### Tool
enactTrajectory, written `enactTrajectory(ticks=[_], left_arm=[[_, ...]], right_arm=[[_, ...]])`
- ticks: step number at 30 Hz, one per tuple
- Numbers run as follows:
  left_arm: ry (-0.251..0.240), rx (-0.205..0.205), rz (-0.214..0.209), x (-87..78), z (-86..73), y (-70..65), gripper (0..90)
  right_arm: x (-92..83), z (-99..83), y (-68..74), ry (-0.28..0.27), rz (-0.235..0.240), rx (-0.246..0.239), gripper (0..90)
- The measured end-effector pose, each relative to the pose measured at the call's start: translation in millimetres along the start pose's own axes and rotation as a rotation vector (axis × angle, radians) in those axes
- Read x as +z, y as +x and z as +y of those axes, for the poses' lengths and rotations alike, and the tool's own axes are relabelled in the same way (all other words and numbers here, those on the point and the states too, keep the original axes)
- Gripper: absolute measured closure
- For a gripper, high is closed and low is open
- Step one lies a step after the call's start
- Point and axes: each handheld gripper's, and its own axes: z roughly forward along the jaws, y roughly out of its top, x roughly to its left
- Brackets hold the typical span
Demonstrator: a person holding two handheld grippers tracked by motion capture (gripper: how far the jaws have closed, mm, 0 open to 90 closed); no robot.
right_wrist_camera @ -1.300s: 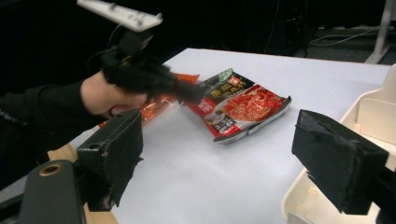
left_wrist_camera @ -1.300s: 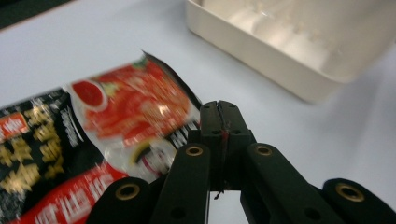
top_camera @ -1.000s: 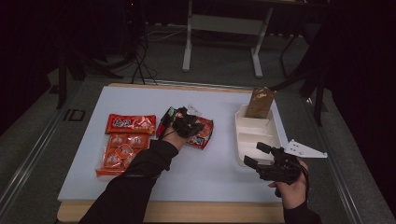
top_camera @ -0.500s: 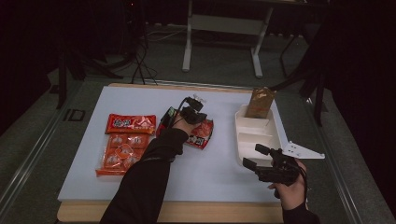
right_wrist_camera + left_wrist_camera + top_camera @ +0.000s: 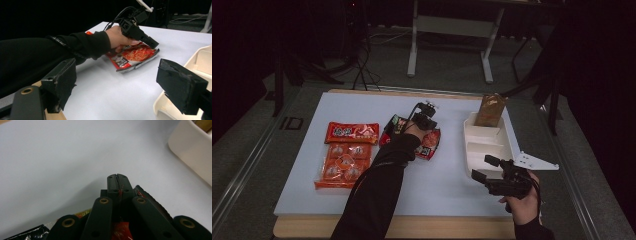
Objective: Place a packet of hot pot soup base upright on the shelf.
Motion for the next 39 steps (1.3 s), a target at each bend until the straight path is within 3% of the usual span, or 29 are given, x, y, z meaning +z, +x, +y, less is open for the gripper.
enactTrajectory(ticks=[4,11,16,27,39], left_arm=[[0.018,-0.014,0.001,0.8,1.2,-0.2,90.0],[0.046,0.004,-0.048,-2.6,-3.7,-5.9,90.0],[0.067,0.046,-0.062,-8.3,-11.5,-17.8,90.0],[0.117,0.071,-0.126,-19.7,-31.3,-41.0,90.0],[0.134,0.095,-0.131,-38.5,-52.3,-47.4,90.0]], right_arm=[[1.1,0.1,1.7,0.006,0.004,-0.004,16.2],[0.5,0.3,0.7,0.0,0.006,0.004,16.2],[1.9,0.9,3.6,0.007,0.008,-0.004,16.2],[4.0,1.4,6.3,0.016,0.012,-0.011,16.2],[5.6,1.2,8.3,0.029,0.017,-0.011,16.2]])
